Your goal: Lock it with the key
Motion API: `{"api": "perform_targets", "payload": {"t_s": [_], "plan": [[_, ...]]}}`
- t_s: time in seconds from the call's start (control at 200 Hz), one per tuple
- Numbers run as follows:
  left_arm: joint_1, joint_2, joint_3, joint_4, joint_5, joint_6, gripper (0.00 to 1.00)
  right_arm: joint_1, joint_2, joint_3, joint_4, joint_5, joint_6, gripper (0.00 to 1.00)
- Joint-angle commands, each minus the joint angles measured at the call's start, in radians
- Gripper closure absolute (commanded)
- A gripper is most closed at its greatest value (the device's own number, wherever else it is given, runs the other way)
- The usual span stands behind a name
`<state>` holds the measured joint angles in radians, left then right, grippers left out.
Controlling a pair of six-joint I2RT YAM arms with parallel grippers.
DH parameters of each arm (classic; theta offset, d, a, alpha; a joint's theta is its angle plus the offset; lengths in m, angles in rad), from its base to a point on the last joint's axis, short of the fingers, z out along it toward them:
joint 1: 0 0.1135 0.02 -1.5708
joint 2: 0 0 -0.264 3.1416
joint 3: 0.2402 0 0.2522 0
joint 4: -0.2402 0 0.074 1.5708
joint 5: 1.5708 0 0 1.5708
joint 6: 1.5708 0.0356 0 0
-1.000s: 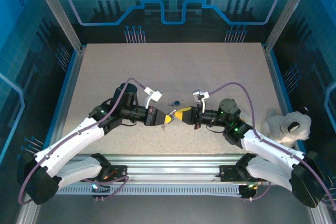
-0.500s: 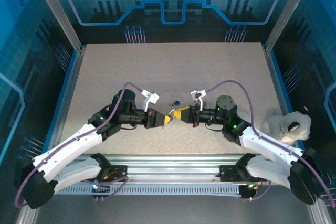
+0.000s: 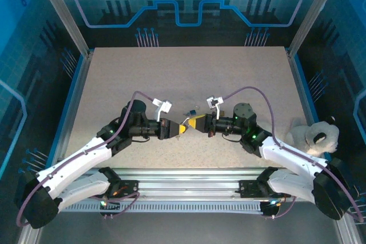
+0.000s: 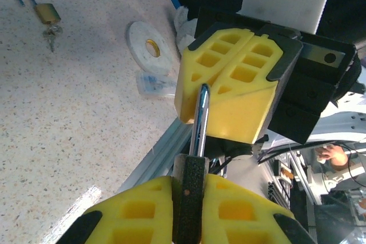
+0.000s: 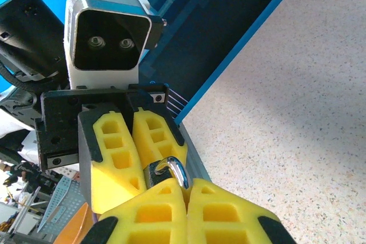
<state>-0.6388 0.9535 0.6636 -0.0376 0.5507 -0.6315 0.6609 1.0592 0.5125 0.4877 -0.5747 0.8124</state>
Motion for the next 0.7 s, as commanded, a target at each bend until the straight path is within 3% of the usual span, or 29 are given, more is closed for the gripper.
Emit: {"api": "perform_targets", "payload": {"t_s": [0.0, 0.37, 0.696], "plan": [[0.016, -0.021, 0.001, 0.13, -0.109, -0.04, 1.0, 0.049, 0.008, 0.022, 0.0, -0.062, -0.012, 1.0], [0.014, -0.064, -0.064, 0.21, -0.188, -0.037, 1.0, 0.091, 0.029, 0.027, -0.006, -0.051, 0.006, 1.0], [0.013, -0.074, -0.097, 0.364, -0.148, -0.097, 1.0, 0.109, 0.067, 0.012, 0.066, -0.056, 0.005, 1.0]]}}
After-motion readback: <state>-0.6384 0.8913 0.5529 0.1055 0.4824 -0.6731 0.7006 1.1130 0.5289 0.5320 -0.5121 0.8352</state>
